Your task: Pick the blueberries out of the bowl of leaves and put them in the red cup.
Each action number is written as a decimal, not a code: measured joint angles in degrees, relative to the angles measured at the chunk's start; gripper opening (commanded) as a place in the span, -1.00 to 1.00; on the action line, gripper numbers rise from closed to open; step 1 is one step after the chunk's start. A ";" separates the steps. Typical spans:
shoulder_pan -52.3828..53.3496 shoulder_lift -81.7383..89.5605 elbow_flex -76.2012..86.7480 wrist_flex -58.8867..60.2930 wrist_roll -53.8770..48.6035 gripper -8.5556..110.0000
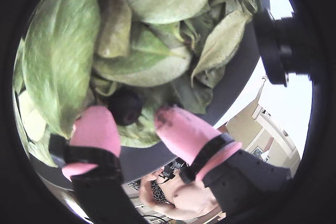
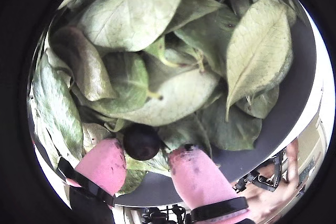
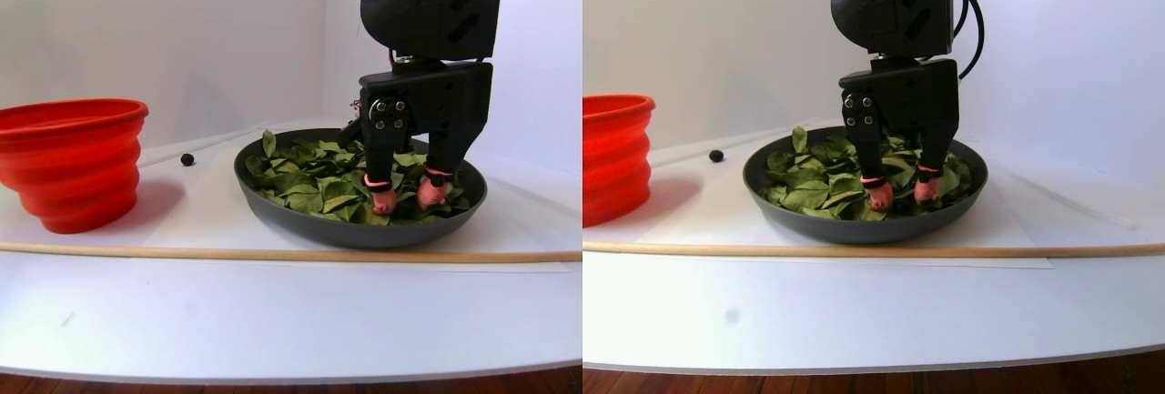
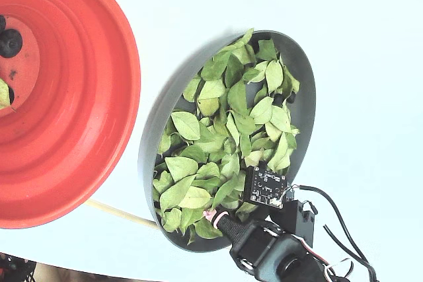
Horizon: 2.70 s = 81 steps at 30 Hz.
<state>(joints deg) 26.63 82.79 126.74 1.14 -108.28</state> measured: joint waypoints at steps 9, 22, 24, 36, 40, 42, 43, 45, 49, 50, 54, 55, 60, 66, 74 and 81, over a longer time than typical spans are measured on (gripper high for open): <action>0.00 -2.72 -2.11 -0.26 0.70 -0.59; -0.53 -4.75 -2.72 -2.02 1.32 -0.62; -0.53 -4.92 -2.72 -2.46 1.23 -0.63; -1.32 -7.03 -2.46 -4.48 2.72 -0.66; -1.85 -6.77 -1.76 -4.57 2.81 -0.66; -1.85 -5.98 -1.49 -5.01 2.81 -0.67; -1.93 -5.71 -1.41 -5.10 2.81 -0.67; -2.02 -5.36 -1.14 -5.10 2.81 -0.67; -2.20 -4.39 -0.79 -5.10 2.81 -0.67; -2.20 -4.31 -0.70 -5.10 2.81 -0.67; -2.29 -3.34 -0.26 -5.10 2.72 -0.67; -2.37 -3.25 -0.26 -5.10 2.55 -0.67; -2.46 -2.64 0.09 -5.10 2.37 -0.67; -3.08 0.35 1.41 -3.43 2.46 -0.67; -3.78 4.13 1.67 -0.35 2.46 -0.67; -3.78 6.59 2.81 1.85 1.41 -0.67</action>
<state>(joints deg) 22.85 89.38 129.55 2.99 -106.88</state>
